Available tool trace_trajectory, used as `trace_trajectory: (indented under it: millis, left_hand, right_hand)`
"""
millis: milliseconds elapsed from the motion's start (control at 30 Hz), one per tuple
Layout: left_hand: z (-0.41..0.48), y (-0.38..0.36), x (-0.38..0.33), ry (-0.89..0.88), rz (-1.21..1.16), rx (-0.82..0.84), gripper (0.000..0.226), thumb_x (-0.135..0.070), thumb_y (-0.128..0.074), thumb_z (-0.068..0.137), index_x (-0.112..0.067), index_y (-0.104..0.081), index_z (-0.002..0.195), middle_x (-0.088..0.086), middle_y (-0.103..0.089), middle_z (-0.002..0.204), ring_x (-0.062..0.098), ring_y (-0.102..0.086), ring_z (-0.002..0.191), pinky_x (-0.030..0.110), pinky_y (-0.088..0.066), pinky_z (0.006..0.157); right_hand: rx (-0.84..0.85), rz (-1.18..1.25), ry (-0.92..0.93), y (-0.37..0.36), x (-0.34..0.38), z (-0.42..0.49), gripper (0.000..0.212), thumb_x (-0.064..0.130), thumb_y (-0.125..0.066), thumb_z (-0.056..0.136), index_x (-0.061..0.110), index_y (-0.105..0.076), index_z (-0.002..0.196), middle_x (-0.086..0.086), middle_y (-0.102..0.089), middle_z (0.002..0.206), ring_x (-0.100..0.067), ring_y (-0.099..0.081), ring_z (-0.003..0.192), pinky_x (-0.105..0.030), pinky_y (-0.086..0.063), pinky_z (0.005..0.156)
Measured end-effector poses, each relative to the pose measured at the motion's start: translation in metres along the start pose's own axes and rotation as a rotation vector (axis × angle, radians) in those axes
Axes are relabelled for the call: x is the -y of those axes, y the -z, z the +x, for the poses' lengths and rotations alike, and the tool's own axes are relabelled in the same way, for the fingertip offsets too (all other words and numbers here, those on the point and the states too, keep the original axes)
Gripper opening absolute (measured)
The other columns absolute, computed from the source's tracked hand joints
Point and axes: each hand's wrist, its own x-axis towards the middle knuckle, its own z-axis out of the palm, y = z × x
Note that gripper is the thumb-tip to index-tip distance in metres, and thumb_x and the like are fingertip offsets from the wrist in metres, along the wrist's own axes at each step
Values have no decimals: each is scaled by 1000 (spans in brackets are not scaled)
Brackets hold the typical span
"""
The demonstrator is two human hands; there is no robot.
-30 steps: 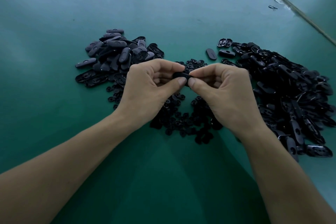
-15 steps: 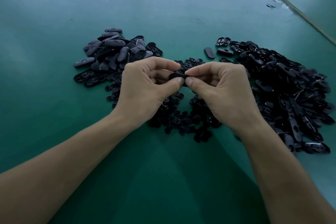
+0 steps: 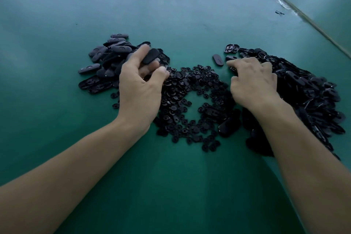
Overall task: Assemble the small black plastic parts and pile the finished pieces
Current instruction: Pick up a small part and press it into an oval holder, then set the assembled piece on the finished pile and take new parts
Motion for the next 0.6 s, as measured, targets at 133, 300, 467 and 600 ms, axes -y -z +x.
trace_trajectory:
  millis: [133, 300, 467, 600]
  left_hand:
    - [4, 3, 2, 64, -28, -52, 69, -5, -66, 91, -13, -35, 152, -1, -59, 124, 2, -59, 117, 32, -50, 104]
    - [6, 4, 5, 67, 5, -57, 76, -3, -64, 93, -13, -25, 157, -18, -51, 125, -7, -58, 114, 20, -53, 85]
    - [4, 4, 6, 28, 70, -57, 83, 2, -62, 92, -13, -15, 160, -3, -17, 166, -1, -43, 130, 16, -48, 97]
    - [1, 5, 4, -35, 87, -57, 84, 6, -61, 91, -16, -17, 160, -4, -7, 168, 3, -37, 136, 22, -48, 104]
  right_hand:
    - [-36, -57, 5, -1, -4, 6, 44, 11, -50, 98, 29, -58, 137, -15, -58, 134, -40, -43, 125, -46, -38, 102]
    - [-154, 64, 33, -2, -3, 0, 38, 6, -49, 100, 18, -63, 133, -21, -67, 118, -43, -59, 110, -47, -50, 90]
    - [-228, 54, 32, -4, -1, -4, 40, 3, -48, 99, 18, -63, 133, -22, -69, 108, -43, -63, 99, -39, -42, 72]
    - [-242, 70, 39, -3, -1, -7, 40, 4, -51, 97, 20, -63, 132, -19, -70, 108, -41, -64, 98, -36, -40, 70]
